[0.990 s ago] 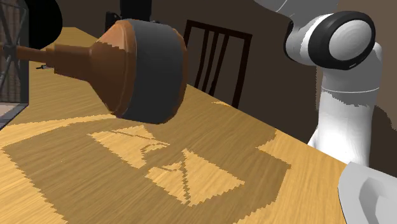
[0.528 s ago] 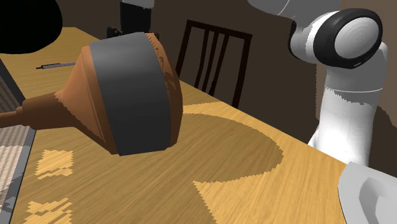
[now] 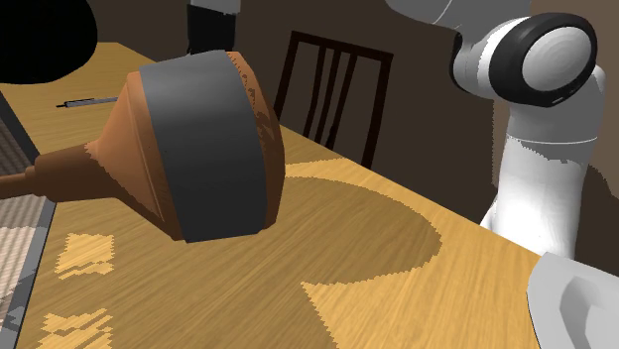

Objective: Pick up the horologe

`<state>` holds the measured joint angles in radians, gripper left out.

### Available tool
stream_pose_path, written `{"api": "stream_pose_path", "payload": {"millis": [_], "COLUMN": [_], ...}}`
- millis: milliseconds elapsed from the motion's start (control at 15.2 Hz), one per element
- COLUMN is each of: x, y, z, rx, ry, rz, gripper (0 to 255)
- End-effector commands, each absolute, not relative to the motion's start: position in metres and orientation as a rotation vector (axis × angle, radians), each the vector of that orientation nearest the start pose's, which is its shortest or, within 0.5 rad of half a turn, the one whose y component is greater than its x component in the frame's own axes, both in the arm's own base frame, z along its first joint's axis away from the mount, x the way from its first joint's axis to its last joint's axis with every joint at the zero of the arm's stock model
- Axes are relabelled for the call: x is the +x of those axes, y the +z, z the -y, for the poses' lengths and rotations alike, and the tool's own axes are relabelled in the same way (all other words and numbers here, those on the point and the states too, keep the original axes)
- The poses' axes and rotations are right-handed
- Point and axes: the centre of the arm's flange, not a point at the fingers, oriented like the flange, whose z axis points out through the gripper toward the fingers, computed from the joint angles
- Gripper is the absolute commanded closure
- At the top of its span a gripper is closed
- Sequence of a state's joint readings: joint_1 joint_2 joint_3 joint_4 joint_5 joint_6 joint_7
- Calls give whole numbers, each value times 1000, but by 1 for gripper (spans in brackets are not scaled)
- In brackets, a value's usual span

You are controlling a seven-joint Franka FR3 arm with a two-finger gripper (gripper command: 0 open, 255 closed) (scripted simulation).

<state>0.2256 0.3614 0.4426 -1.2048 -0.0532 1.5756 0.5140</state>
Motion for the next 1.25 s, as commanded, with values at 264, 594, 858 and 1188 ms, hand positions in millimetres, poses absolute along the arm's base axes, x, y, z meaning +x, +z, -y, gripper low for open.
{"api": "stream_pose_path", "payload": {"millis": [264, 594, 858, 1188], "x": [551, 551, 551, 551], "y": [611, 637, 658, 675], "z": [-355, -355, -355, -355], "rx": [-3030, -3030, -3030, -3030], "ry": [30, 30, 30, 30], "rz": [190, 190, 190, 190], "gripper": [255, 255, 255, 255]}}
